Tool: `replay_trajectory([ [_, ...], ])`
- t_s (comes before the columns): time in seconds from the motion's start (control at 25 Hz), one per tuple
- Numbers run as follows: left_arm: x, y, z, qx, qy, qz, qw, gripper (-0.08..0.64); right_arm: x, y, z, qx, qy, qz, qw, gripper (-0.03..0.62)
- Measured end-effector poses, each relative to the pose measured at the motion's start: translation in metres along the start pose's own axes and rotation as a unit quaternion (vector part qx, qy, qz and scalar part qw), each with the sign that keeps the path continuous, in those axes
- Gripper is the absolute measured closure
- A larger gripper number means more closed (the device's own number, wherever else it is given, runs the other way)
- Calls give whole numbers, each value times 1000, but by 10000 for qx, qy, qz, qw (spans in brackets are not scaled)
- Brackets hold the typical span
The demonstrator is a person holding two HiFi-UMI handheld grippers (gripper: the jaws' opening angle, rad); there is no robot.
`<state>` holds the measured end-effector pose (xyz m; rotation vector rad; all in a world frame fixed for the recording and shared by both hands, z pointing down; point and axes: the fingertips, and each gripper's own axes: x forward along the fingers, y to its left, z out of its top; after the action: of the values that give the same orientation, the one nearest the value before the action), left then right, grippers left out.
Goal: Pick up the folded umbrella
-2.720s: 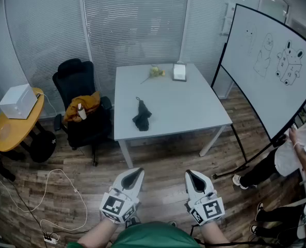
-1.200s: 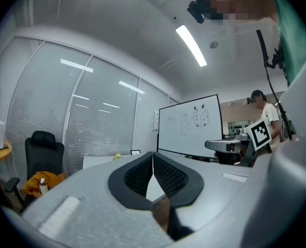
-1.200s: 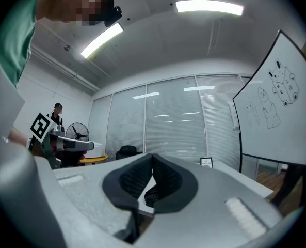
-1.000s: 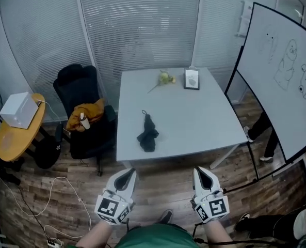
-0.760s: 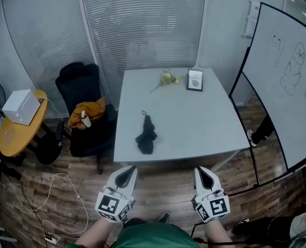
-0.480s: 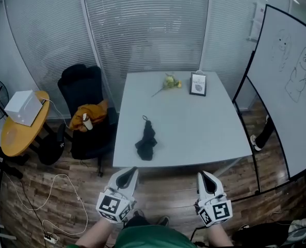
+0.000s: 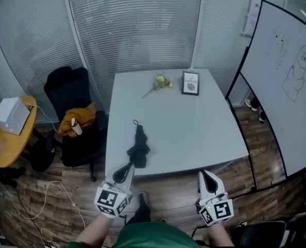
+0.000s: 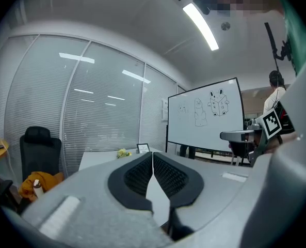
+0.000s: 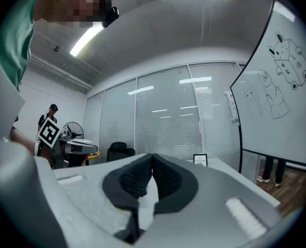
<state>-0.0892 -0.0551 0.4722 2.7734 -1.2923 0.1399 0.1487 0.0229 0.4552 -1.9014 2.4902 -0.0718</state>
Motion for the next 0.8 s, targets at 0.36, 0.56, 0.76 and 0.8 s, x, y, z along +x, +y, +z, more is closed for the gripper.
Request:
replay_trajectory([
  [0.36, 89, 81, -11, -202, 260, -322, 9989, 546, 80, -21, 6, -63, 287, -545, 9981, 589],
  [0.56, 127, 118, -45, -442, 630, -537, 9956, 545, 131, -18, -8, -88, 558, -547, 9969, 589],
  [0.76, 160, 145, -95, -788, 1271, -771, 9857, 432, 164, -11, -16, -187, 790, -558, 9951, 589],
  [0.8, 166, 148, -104, -856, 1388, -814, 9833, 415, 168, -11, -17, -200, 835, -576, 9946, 589],
])
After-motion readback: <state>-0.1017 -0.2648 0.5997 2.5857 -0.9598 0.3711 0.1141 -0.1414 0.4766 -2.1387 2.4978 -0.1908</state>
